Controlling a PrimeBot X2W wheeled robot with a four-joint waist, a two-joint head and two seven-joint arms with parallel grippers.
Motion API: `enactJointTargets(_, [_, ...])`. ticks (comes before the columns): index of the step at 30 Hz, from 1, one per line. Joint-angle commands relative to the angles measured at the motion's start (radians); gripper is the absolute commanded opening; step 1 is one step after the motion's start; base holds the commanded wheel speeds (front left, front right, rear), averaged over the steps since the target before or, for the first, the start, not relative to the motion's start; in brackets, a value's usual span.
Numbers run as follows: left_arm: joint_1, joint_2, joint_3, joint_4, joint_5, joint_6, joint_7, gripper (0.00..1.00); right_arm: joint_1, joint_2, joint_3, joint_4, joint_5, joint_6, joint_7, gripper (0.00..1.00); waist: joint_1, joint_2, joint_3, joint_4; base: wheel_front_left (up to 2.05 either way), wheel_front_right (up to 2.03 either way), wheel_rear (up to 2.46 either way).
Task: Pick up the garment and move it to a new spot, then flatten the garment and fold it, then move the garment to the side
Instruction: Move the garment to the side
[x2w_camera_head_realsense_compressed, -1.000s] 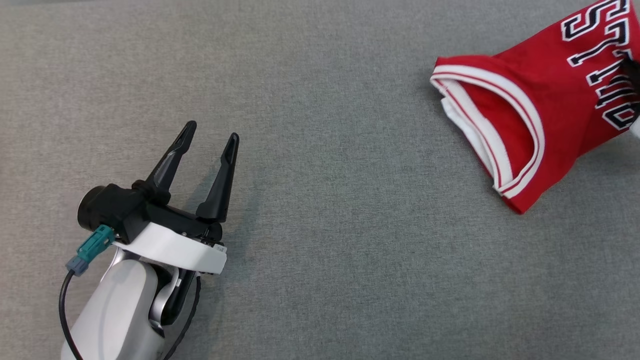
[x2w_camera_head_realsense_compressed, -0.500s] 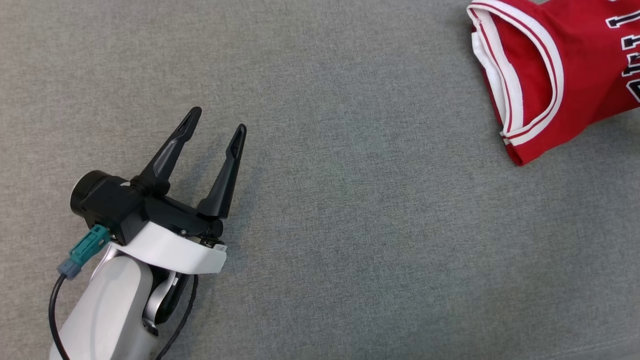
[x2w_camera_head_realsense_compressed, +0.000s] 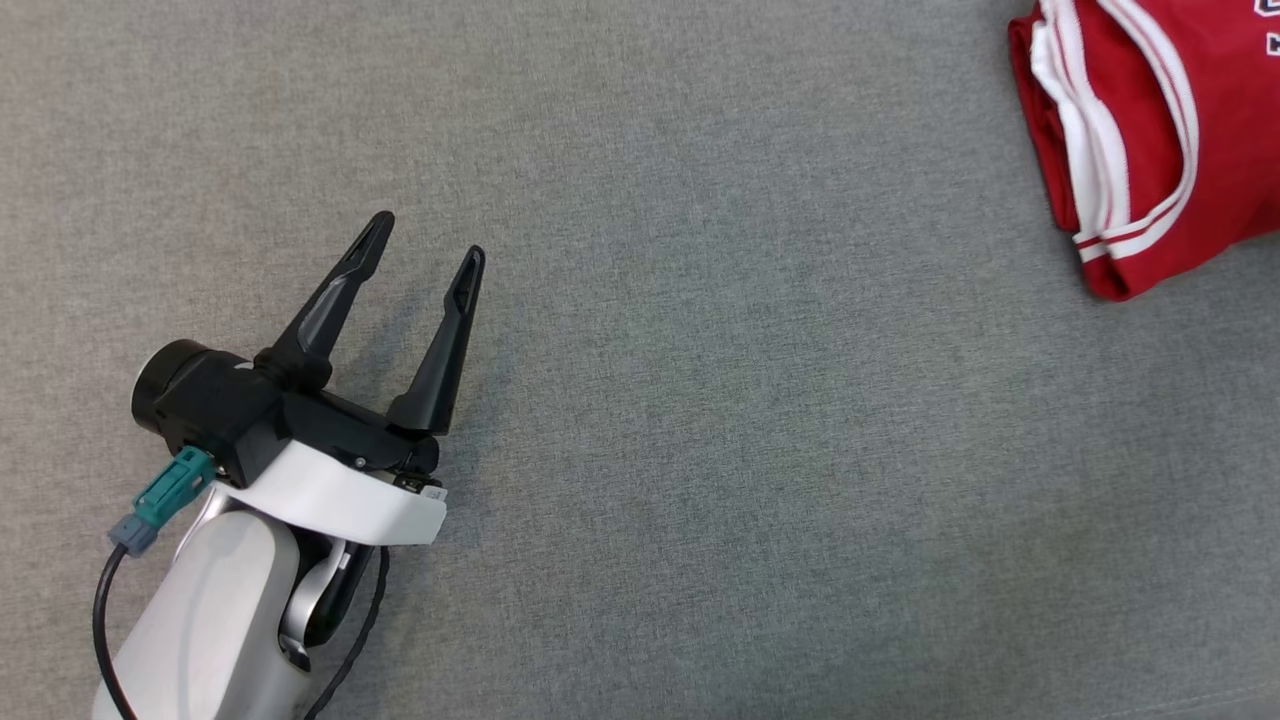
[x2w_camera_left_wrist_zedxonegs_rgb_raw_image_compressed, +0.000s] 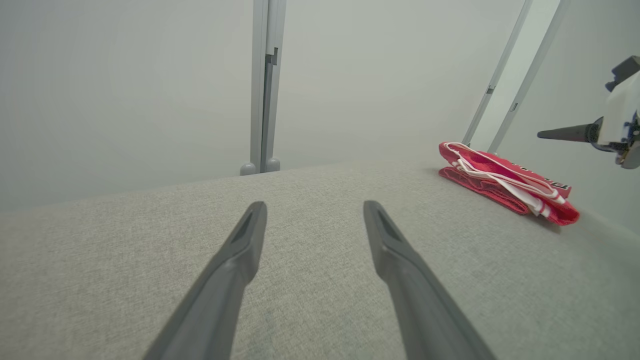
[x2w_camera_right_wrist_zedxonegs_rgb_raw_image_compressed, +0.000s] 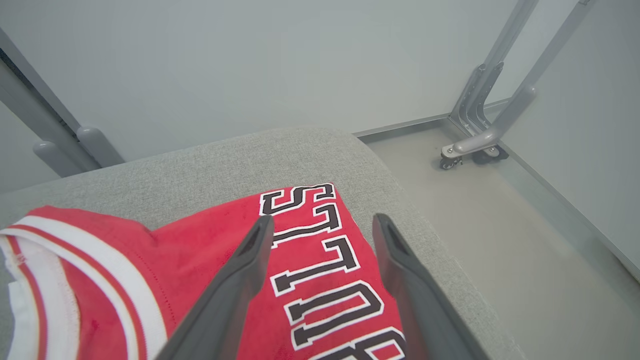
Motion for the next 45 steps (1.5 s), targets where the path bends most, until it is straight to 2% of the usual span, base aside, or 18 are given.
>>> enactJointTargets(1, [-0.005, -0.003, 0.000, 0.005, -0.005, 0.004, -0.007, 1.00, -0.012, -0.001, -0.001, 0.010, -0.023, 0.000, -0.032, 1.00, 0.0000, 0.0000, -0.014, 0.000, 0.00, 0.00, 0.00])
enactJointTargets(6, [0.007, -0.013, -0.003, 0.027, -0.012, 0.006, -0.015, 1.00, 0.000, 0.025, 0.016, 0.018, -0.071, 0.000, -0.102, 1.00, 0.0000, 0.0000, -0.067, -0.004, 0.00, 0.00, 0.00])
enactJointTargets(13, [0.040, -0.029, 0.009, 0.069, -0.026, 0.011, -0.026, 1.00, 0.067, 0.065, 0.085, -0.038, -0.050, 0.000, -0.180, 1.00, 0.0000, 0.0000, -0.183, -0.001, 0.00, 0.00, 0.00])
enactJointTargets(23, [0.101, -0.027, 0.057, 0.102, -0.047, 0.044, -0.032, 1.00, 0.246, 0.045, 0.215, -0.276, 0.097, 0.000, -0.201, 1.00, 0.0000, 0.0000, -0.308, 0.030, 0.00, 0.00, 0.00])
enactJointTargets(29, [0.129, -0.032, 0.070, 0.114, -0.055, 0.054, -0.033, 1.00, 0.376, 0.011, 0.237, -0.435, 0.163, 0.000, -0.198, 1.00, 0.0000, 0.0000, -0.349, 0.062, 0.00, 0.00, 0.00])
enactJointTargets(34, [0.149, -0.034, 0.080, 0.127, -0.063, 0.058, -0.035, 1.00, 0.526, -0.010, 0.197, -0.587, 0.179, 0.000, -0.199, 1.00, 0.0000, 0.0000, -0.387, 0.102, 0.00, 0.00, 0.00])
enactJointTargets(40, [0.173, -0.038, 0.092, 0.142, -0.067, 0.064, -0.035, 1.00, 0.728, 0.024, 0.109, -0.778, 0.132, 0.000, -0.194, 1.00, 0.0000, 0.0000, -0.422, 0.147, 0.00, 0.00, 0.00])
enactJointTargets(42, [0.208, -0.049, 0.115, 0.159, -0.063, 0.069, -0.036, 1.00, 0.989, 0.150, -0.016, -1.009, 0.012, 0.000, -0.191, 1.00, 0.0000, 0.0000, -0.452, 0.186, 0.00, 0.00, 0.00])
enactJointTargets(45, [0.223, -0.064, 0.138, 0.162, -0.054, 0.072, -0.035, 1.00, 1.068, 0.203, -0.047, -1.075, -0.028, 0.000, -0.210, 1.00, 0.0000, 0.0000, -0.462, 0.191, 0.00, 0.00, 0.00])
